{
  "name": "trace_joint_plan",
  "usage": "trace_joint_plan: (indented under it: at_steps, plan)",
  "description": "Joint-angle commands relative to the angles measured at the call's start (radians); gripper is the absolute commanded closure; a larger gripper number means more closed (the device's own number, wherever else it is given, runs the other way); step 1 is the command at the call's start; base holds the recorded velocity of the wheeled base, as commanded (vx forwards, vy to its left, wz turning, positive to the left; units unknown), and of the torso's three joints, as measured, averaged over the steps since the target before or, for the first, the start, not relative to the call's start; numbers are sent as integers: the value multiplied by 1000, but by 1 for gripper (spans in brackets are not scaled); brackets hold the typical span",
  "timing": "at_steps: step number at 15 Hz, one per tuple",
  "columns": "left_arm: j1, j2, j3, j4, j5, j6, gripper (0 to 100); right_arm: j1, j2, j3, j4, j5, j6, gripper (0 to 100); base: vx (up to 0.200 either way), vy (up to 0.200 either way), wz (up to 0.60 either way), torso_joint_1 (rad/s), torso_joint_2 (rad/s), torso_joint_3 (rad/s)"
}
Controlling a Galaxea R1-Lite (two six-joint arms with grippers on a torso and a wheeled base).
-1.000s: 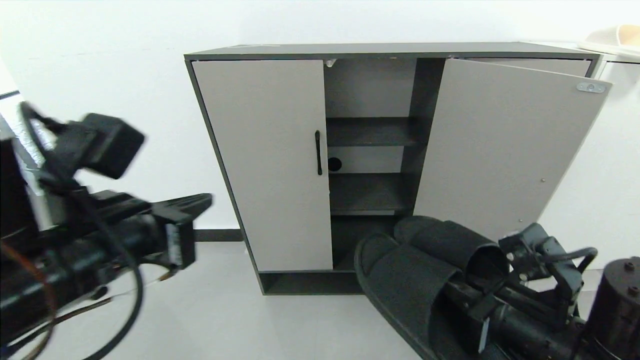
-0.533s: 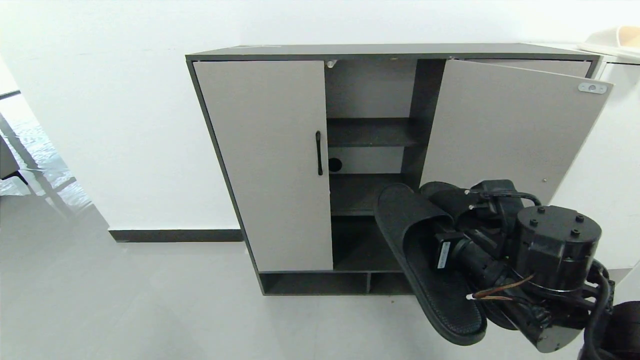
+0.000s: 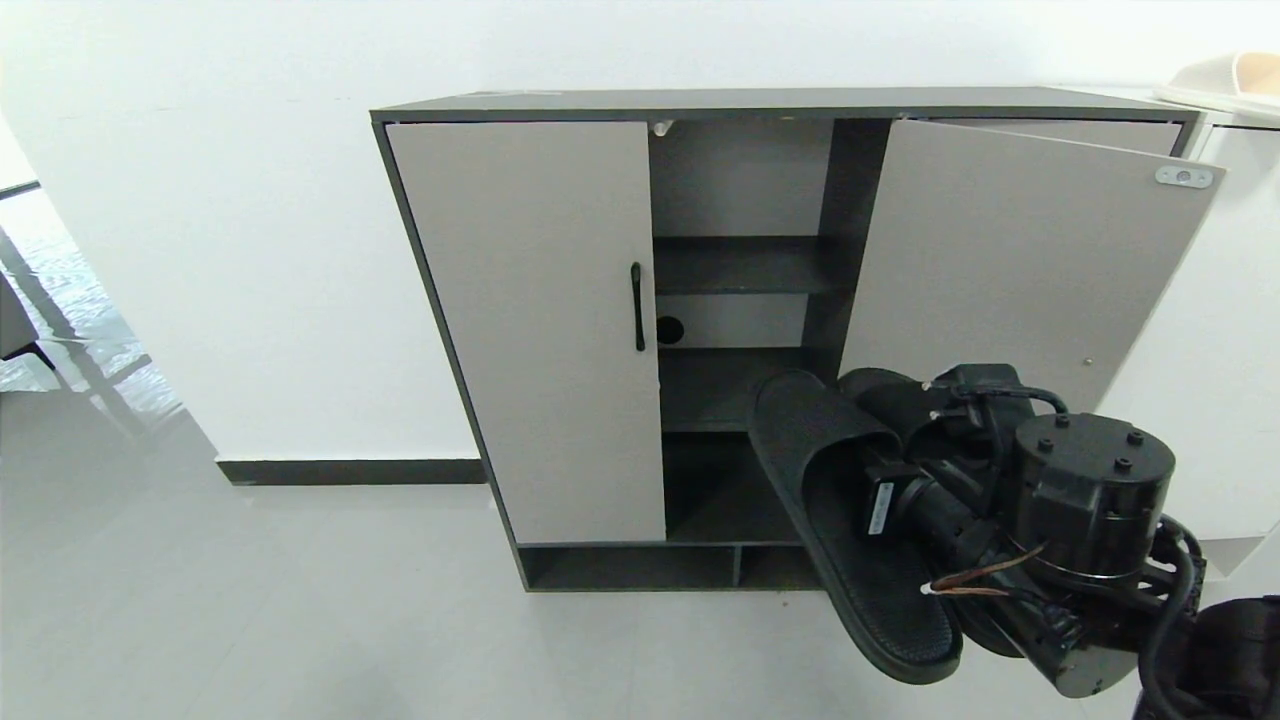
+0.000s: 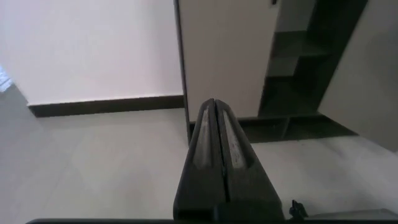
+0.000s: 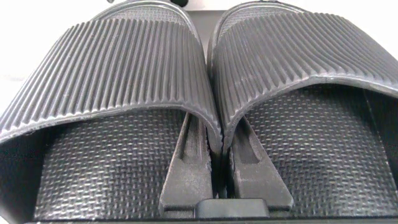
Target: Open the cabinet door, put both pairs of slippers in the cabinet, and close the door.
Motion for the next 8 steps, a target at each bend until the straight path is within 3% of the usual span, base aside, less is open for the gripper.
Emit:
trace_joint_plan:
  at_steps: [1,2,8]
  plan:
    - [3,-12,4,1,16,-36,100,-14,1,-5,0,-1,-2,100,0,0,0,0,0,0]
    - [3,-12,4,1,17,-35,100,-20,1,-5,0,-4,-5,100,0,0,0,0,0,0]
    - [3,-12,4,1,17,-35,100,-41,21,-5,0,-4,-7,100,0,200,0,6,2,4]
